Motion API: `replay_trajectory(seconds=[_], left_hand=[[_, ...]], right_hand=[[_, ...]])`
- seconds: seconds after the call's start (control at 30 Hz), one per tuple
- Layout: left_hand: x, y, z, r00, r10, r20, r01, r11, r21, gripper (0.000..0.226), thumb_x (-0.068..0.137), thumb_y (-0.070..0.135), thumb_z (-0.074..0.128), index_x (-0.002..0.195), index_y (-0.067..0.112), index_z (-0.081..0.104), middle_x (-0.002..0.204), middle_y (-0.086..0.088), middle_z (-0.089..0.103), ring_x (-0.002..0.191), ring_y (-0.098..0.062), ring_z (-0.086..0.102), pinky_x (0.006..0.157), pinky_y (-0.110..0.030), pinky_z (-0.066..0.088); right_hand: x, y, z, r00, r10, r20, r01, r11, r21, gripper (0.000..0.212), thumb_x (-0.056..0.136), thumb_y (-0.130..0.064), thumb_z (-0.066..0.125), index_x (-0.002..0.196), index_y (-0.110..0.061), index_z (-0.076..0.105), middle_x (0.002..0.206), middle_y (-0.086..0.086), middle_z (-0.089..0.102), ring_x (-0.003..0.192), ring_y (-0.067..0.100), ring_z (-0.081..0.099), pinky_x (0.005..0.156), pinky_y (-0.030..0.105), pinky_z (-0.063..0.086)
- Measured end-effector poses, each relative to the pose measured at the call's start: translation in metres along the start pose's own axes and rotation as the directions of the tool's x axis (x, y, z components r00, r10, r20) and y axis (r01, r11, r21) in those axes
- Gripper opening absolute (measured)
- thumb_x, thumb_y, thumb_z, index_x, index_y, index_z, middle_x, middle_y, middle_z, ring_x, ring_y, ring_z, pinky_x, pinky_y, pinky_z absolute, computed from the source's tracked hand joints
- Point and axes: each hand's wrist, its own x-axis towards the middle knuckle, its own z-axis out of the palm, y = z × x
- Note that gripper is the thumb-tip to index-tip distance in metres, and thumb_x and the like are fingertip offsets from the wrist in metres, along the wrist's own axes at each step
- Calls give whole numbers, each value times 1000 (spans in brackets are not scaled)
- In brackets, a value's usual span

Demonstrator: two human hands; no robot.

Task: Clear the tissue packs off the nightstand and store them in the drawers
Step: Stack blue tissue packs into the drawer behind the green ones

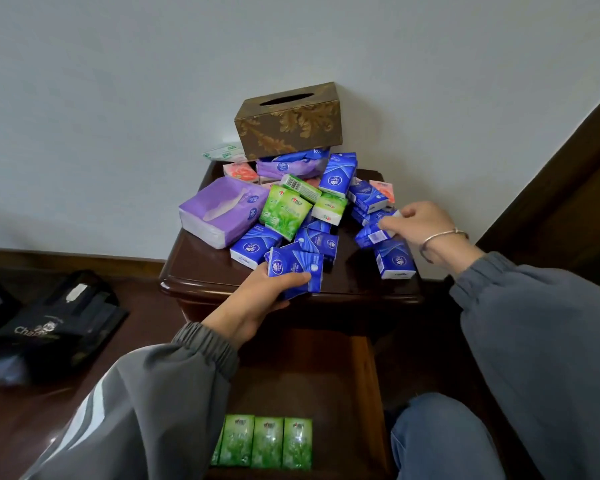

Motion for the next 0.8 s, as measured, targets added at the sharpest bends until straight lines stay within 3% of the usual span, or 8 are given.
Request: replay_trajectory(seconds=[0.07, 0.13, 0.4, 0.5, 0.6, 0.67, 0.73, 0.8], left_hand=[[0, -1, 1, 1000, 2, -10, -2, 1000, -5, 38, 80, 25, 74, 116, 23, 62, 106, 6, 74, 95, -8, 65, 76, -25, 46], [0, -1, 1, 1000, 6, -8, -6, 1000, -12, 38, 81, 24, 73, 118, 23, 62, 108, 5, 74, 94, -7, 66, 76, -25, 46], [2, -1, 2, 999, -5, -38, 4, 1000, -21, 38, 80, 23, 75, 115, 23, 62, 109, 3, 73, 96, -11, 66, 75, -26, 47], [3, -1, 3, 999, -3, -39, 2, 1000, -14, 30, 80, 23, 74, 108, 24, 63, 106, 4, 74, 96, -11, 65, 78, -27, 47], [3, -1, 3, 999, -6, -36, 6, 1000, -8, 31, 80, 24, 75, 108, 25, 63, 106, 4, 74, 99, -13, 65, 80, -28, 47], [4, -1, 2, 999, -13, -37, 13, 1000, -7, 37, 79, 24, 75, 114, 23, 62, 109, 3, 73, 103, -14, 65, 81, -30, 48], [5, -2, 1, 999, -15, -41, 15, 1000, -4, 41, 79, 25, 76, 117, 22, 61, 110, 2, 73, 104, -15, 65, 80, -30, 48], [6, -2, 1, 999, -18, -46, 18, 1000, -3, 43, 78, 25, 76, 118, 21, 60, 110, 3, 73, 104, -14, 65, 79, -29, 47]], right_hand=[[-4, 10, -15, 997, 67, 47, -79, 942, 327, 16, 75, -11, 70, 64, -14, 60, 61, 3, 64, 61, 17, 63, 65, 25, 51], [-7, 19, -29, 984, 105, 146, -163, 861, 481, 10, 82, -6, 64, 81, -15, 60, 70, 1, 67, 63, 12, 62, 77, 21, 50], [-10, 30, -44, 951, 164, 262, -300, 695, 653, 21, 87, 4, 55, 101, -11, 49, 83, 11, 59, 74, 18, 59, 87, 34, 49], [-17, 36, -23, 947, 253, 197, -321, 745, 585, 31, 83, -2, 64, 107, -6, 44, 73, 14, 60, 67, 19, 60, 83, 35, 52], [-26, 47, 4, 951, 294, 95, -309, 894, 325, 18, 79, -15, 69, 76, -10, 52, 70, 12, 55, 59, 17, 47, 57, 28, 40], [-24, 55, 14, 952, 304, 31, -300, 914, 274, 31, 76, -28, 72, 63, -14, 48, 74, 10, 52, 64, 19, 46, 58, 28, 36], [-18, 58, 17, 957, 286, -45, -261, 918, 298, 37, 72, -38, 75, 69, -14, 48, 84, 8, 55, 78, 21, 53, 68, 31, 43], [-10, 54, 18, 962, 272, 4, -261, 917, 300, 51, 69, -42, 78, 100, -8, 55, 103, 8, 58, 93, 22, 58, 79, 33, 48]])
